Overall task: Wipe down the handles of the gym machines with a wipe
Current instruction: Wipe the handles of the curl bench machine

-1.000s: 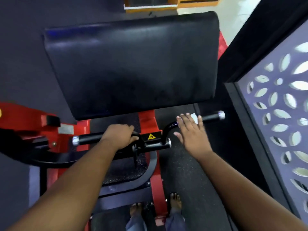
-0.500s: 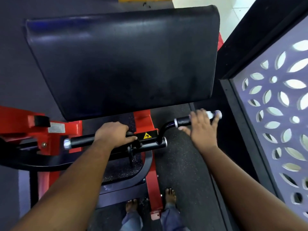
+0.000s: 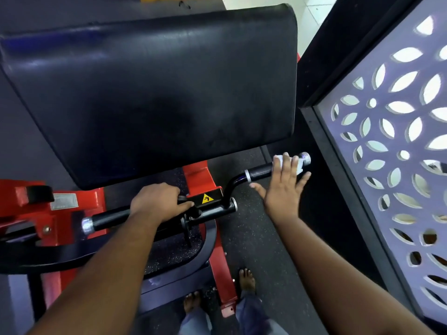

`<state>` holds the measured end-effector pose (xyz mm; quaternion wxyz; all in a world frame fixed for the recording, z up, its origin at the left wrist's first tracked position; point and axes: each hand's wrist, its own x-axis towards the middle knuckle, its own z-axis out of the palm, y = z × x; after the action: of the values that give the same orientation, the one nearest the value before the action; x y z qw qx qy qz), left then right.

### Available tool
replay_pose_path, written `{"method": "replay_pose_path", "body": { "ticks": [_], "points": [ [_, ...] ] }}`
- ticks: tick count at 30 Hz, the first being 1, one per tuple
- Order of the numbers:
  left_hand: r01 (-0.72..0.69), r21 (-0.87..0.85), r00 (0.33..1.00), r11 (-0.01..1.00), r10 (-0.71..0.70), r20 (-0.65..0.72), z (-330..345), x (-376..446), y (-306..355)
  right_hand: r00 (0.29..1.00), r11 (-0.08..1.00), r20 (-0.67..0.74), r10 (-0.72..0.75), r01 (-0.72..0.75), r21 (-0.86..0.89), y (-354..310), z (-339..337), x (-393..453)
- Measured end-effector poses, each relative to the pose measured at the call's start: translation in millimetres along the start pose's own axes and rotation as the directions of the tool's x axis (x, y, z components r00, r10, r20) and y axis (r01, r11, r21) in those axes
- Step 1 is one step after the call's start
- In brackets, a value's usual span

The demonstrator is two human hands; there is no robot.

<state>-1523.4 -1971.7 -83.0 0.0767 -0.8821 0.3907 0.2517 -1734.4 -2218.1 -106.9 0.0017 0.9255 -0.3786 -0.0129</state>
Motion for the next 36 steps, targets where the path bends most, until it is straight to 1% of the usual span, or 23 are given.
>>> {"method": "replay_pose_path", "body": {
  "ticks": [1,3,4,5,6,8,9,11,13,15,16,18,21,22,23,24,26,27,28,30,32,34,36],
  "points": [
    [-0.001,-0.004,1.000,1.000,0.001,-0.003,1,0,-1,0.999,0.999,0.021,-0.036,0.036,0.007,-18,1,-7],
    [-0.004,-0.019,1.000,1.000,0.004,-0.007,0,0,-2,0.981,0.982,0.059,-0.187,0.189,-0.030,-44,11,-19],
    [-0.015,-0.016,1.000,1.000,0.015,-0.008,-1,0,-1,0.973,0.972,0.050,-0.224,0.227,-0.064,-45,15,-19],
    [-0.026,-0.008,1.000,1.000,0.026,-0.009,-2,0,-1,0.978,0.975,0.028,-0.208,0.210,-0.078,-38,15,-15],
    [-0.035,0.001,0.999,0.999,0.035,-0.010,-2,1,-1,0.990,0.988,0.005,-0.139,0.139,-0.065,-28,13,-7],
    [-0.044,0.010,0.999,0.999,0.045,-0.013,-2,0,0,0.995,0.994,-0.032,0.093,-0.091,0.051,-11,8,7],
    [-0.047,0.011,0.999,0.999,0.047,-0.013,-1,0,0,0.981,0.971,-0.037,0.192,-0.185,0.153,-10,5,10],
    [-0.049,0.008,0.999,0.999,0.049,-0.007,-2,0,0,0.955,0.872,-0.054,0.293,-0.243,0.426,-35,2,6],
    [-0.044,0.000,0.999,0.999,0.044,-0.001,-4,-1,1,0.929,0.658,-0.030,0.368,-0.238,0.715,-79,2,-6],
    [-0.044,0.005,0.999,0.999,0.044,0.002,-5,-1,2,0.887,0.377,0.071,0.456,-0.265,0.888,-113,-1,-10],
    [-0.044,0.008,0.999,0.999,0.044,0.005,-6,-1,2,0.857,0.249,0.132,0.498,-0.287,0.925,-122,-9,-5],
    [-0.043,0.010,0.999,0.999,0.043,0.014,-5,0,2,0.761,0.062,0.214,0.612,-0.316,0.947,-122,-25,15],
    [-0.049,0.022,0.999,0.999,0.049,0.016,-3,1,1,0.536,-0.225,0.353,0.767,-0.290,0.930,-81,-37,58],
    [-0.049,0.024,0.999,0.999,0.048,0.019,-3,0,1,0.493,-0.355,0.414,0.765,-0.214,0.910,-69,-40,66],
    [-0.049,0.028,0.999,0.998,0.048,0.019,-4,-1,1,0.503,-0.468,0.464,0.729,-0.129,0.875,-65,-39,67],
    [-0.049,0.032,0.999,0.998,0.049,0.017,-5,-1,2,0.542,-0.548,0.509,0.668,-0.105,0.830,-69,-36,60],
    [-0.045,0.034,0.999,0.998,0.044,0.013,-6,-2,3,0.610,-0.591,0.602,0.515,-0.256,0.765,-90,-17,34],
    [-0.041,0.030,0.999,0.999,0.041,0.012,-6,-3,3,0.621,-0.602,0.644,0.447,-0.325,0.730,-99,-13,23],
    [-0.036,0.025,0.999,0.999,0.036,0.012,-5,-3,4,0.641,-0.631,0.661,0.391,-0.336,0.699,-99,-14,18],
    [-0.027,0.023,1.000,0.999,0.027,0.010,-5,-2,4,0.694,-0.716,0.620,0.366,-0.215,0.664,-73,-19,31],
    [-0.020,0.024,1.000,1.000,0.019,0.015,-4,-1,4,0.721,-0.794,0.573,0.390,-0.052,0.605,-31,-34,56],
    [-0.016,0.025,1.000,1.000,0.016,0.024,-3,0,3,0.708,-0.780,0.553,0.440,-0.004,0.626,-13,-40,66],
    [-0.018,0.031,1.000,0.999,0.017,0.021,-3,0,4,0.697,-0.725,0.564,0.443,-0.092,0.683,-32,-26,53]
  ]
}}
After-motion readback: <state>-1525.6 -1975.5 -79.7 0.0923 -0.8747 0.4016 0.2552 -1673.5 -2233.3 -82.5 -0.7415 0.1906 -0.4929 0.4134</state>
